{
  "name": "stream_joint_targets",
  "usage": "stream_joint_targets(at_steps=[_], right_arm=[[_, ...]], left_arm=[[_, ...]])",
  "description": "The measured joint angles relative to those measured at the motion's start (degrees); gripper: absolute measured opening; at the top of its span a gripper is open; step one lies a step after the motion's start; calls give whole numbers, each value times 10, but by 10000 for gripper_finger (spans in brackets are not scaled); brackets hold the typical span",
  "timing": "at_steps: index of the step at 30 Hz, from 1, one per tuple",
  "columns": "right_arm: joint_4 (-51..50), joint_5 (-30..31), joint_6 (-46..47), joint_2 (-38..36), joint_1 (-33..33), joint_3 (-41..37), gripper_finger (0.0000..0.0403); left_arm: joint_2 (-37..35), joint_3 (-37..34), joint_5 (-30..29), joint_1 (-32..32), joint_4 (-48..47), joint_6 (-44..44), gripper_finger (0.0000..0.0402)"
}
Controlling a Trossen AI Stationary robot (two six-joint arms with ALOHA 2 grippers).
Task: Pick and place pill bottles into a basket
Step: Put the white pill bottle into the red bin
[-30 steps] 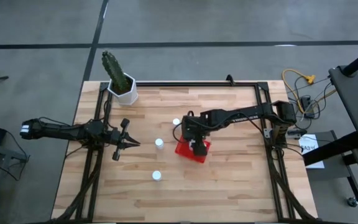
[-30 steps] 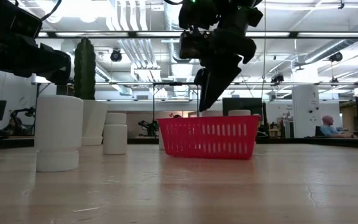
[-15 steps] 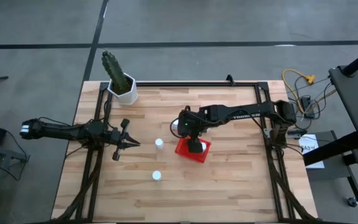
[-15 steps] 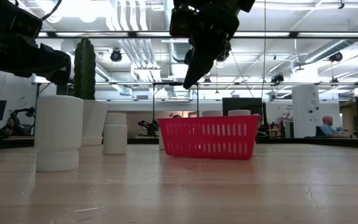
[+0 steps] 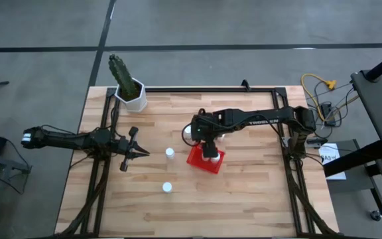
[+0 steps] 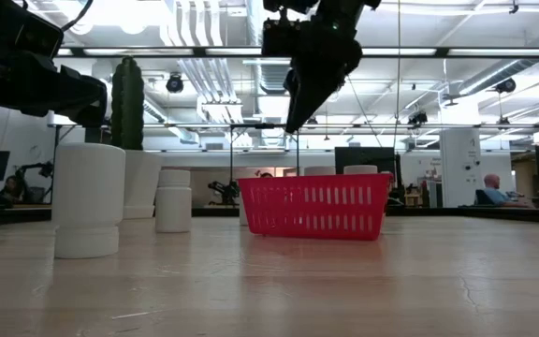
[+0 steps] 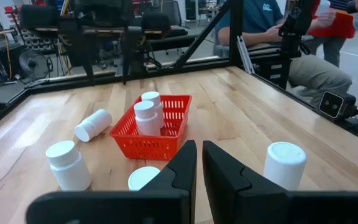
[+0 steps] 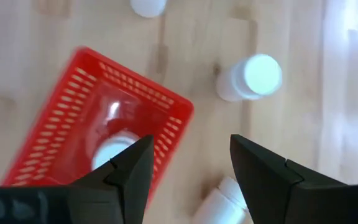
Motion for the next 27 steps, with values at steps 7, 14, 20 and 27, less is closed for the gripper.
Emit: stream_joint_targets(at_steps=[7,14,20,27], right_arm=[[-36,53,-9,0,-15,-2,201],[-36,55,-10,0,-62,-5,201],[-35,37,-21,0,-103,-5,201],[-34,-9,-42,-1,-145,-6,201]], left_arm=[[0,0,0,0,0,0,10],[0,0,0,0,0,0,10],[0,0,0,0,0,0,10],[0,0,0,0,0,0,10]])
